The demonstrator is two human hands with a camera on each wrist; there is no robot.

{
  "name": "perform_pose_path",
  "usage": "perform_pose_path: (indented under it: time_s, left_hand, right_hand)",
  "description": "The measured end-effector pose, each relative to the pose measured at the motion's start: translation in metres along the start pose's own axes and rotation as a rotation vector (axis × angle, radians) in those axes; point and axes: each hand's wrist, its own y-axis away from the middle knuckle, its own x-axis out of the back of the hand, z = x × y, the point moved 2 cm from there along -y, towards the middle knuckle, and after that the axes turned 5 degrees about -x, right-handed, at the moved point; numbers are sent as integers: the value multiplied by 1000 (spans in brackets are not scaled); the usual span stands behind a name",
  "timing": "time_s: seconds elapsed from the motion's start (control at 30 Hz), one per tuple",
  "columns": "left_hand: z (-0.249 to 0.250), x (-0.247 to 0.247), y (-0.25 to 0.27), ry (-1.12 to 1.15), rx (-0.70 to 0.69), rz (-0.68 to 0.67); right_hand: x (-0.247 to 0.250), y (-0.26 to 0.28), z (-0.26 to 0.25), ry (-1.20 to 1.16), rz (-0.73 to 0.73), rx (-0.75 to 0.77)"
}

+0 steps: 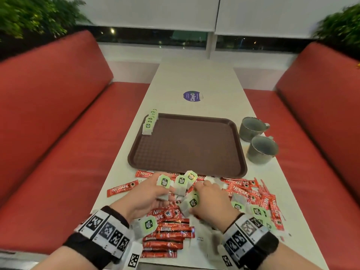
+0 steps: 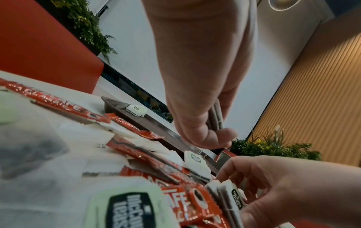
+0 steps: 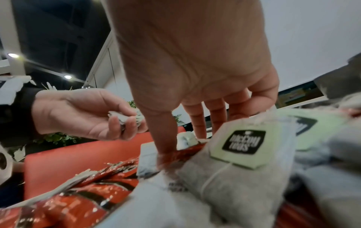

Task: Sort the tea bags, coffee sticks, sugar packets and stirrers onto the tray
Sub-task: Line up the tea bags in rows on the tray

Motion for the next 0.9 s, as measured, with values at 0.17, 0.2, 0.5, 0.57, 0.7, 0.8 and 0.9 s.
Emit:
perform_pose_path:
  time_s: [0.17,0.2,0.5,0.57,0.7,0.8,0.9]
  left_hand:
    - [-3,-9,5,-20,-39,67]
    - [-3,-11,6,-31,-43,72]
    - [-12,-23,14,-56,-82,133]
    - [-13,-22,14,-53,-84,173]
    - [-9,-28,13,-76,-82,124]
    - [-1,-38,11,33,-49,-67]
    - [1,-40,10,70,7,-257]
  right_hand:
    - [5,2,0,-24,-10,37]
    - [7,2,0,-44,-17,44]
    - [13,6,8,-484,-92,102]
    - [22,11,11,-543,-62,148]
    - [40,16,13,-591,-92,233]
    - [45,15,10,-562,-148,273]
    - [46,10,3,-550,-124,273]
